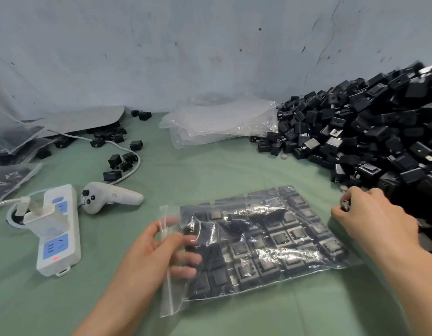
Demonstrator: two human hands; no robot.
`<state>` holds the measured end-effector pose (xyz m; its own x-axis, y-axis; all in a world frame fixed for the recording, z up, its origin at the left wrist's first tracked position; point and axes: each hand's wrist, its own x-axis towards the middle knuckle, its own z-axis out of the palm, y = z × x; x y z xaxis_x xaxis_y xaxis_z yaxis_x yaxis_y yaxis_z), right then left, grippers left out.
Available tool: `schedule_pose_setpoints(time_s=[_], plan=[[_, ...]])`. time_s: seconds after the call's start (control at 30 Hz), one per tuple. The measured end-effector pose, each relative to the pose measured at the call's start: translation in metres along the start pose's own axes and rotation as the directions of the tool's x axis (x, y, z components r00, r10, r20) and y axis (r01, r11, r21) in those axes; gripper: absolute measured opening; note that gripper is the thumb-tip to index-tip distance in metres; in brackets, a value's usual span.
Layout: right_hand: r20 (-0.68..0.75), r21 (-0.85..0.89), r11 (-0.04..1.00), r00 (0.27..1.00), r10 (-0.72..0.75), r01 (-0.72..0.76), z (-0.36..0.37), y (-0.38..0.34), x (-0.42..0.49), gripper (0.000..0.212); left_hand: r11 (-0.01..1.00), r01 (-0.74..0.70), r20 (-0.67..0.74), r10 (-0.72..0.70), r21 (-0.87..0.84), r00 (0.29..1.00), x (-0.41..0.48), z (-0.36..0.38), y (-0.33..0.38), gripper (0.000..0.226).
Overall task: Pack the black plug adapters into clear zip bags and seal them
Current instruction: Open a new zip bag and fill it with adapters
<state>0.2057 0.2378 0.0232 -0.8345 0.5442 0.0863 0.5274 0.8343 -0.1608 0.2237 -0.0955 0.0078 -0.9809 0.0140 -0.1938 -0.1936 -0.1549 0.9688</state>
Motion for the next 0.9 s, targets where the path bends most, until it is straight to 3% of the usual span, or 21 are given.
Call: schedule_pose_setpoints(time_s=[0.1,0.2,0.27,0.4,0.6,0.7,0.77,0.9], plan=[[-0.020,0.014,1.000,1.000,-0.020,0.020,0.002,-0.001,-0.001,0.028,0.996,0.057,0.064,-0.053,-0.067,0.997,-0.002,0.002,0.000,0.023],[-0.019,-0.012,1.000,1.000,-0.011,0.010,0.002,0.000,0.000,0.051,0.984,0.128,0.147,-0.110,-0.125,0.983,-0.003,0.000,0.007,0.041],[-0.017,-0.019,1.000,1.000,-0.002,0.002,0.003,0.000,0.001,0.048,0.971,0.163,0.154,-0.137,-0.172,0.979,-0.004,-0.006,0.013,0.048],[0.012,-0.011,1.000,1.000,0.016,-0.016,0.002,0.001,0.002,0.045,0.920,0.258,0.176,-0.213,-0.296,0.961,-0.004,-0.006,0.017,0.041],[0.028,0.032,0.999,1.000,-0.014,0.014,-0.001,0.007,0.008,0.039,0.902,0.319,0.222,-0.261,-0.291,0.939,0.000,-0.002,0.018,0.045],[-0.033,0.150,0.988,0.999,-0.043,0.048,-0.005,0.008,0.006,0.030,0.901,0.309,0.215,-0.252,-0.304,0.944,0.000,-0.003,0.017,0.055],[-0.090,0.319,0.941,0.992,-0.088,0.112,-0.015,0.001,0.002,0.030,0.910,0.287,0.231,-0.223,-0.298,0.947,0.000,-0.002,0.017,0.049],[-0.096,0.539,0.755,0.918,-0.385,0.373,-0.042,-0.027,-0.020,0.032,0.956,0.223,0.187,-0.187,-0.192,0.964,0.001,0.002,0.018,0.039]])
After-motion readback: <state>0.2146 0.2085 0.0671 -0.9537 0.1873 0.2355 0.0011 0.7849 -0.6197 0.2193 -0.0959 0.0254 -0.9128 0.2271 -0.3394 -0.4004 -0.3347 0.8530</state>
